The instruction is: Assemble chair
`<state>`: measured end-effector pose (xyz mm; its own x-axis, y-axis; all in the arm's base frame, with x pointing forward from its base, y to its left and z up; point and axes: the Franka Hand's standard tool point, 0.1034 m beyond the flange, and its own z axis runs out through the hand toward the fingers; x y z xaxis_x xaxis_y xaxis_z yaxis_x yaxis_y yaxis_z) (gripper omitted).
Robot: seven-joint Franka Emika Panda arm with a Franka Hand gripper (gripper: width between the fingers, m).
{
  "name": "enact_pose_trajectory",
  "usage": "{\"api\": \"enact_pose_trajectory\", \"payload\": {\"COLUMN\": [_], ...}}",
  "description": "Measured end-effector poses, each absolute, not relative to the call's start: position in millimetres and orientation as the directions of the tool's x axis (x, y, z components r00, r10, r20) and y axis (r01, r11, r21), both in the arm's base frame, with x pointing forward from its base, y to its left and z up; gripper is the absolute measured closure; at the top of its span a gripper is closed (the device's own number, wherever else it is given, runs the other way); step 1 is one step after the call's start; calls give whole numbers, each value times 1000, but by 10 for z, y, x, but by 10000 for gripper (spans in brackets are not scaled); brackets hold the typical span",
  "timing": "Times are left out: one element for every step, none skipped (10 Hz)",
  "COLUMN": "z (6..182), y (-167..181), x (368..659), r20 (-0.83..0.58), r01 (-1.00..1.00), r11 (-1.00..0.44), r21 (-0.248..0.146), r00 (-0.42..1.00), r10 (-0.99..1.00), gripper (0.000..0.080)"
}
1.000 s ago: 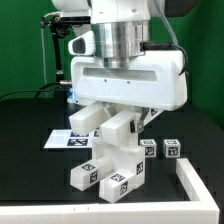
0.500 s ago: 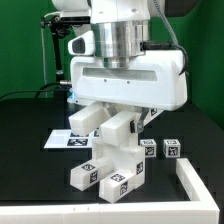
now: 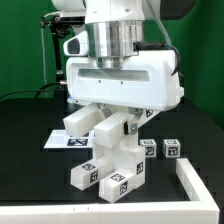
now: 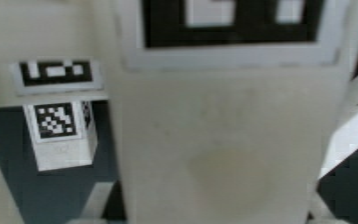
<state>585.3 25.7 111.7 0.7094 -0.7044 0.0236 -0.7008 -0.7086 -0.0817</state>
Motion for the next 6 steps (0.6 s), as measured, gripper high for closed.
{"api": "enact_pose_trajectory", "payload": {"z": [1116, 1116, 1115, 1125, 1134, 1137], "y": [257, 258, 256, 252, 258, 197], "x": [5853, 5853, 5854, 5856, 5839, 5843], "r20": [24, 24, 24, 30, 31, 27], "r01": [-701, -701, -714, -767, -797, -787], "r11": [-709, -709, -695, -633, -593, -605], "r21": [-82, -82, -86, -105, -114, -121], "r00": [709, 710, 696, 634, 593, 607], "r10": [-704, -704, -718, -773, -804, -794], "gripper": [515, 515, 515, 515, 515, 515]}}
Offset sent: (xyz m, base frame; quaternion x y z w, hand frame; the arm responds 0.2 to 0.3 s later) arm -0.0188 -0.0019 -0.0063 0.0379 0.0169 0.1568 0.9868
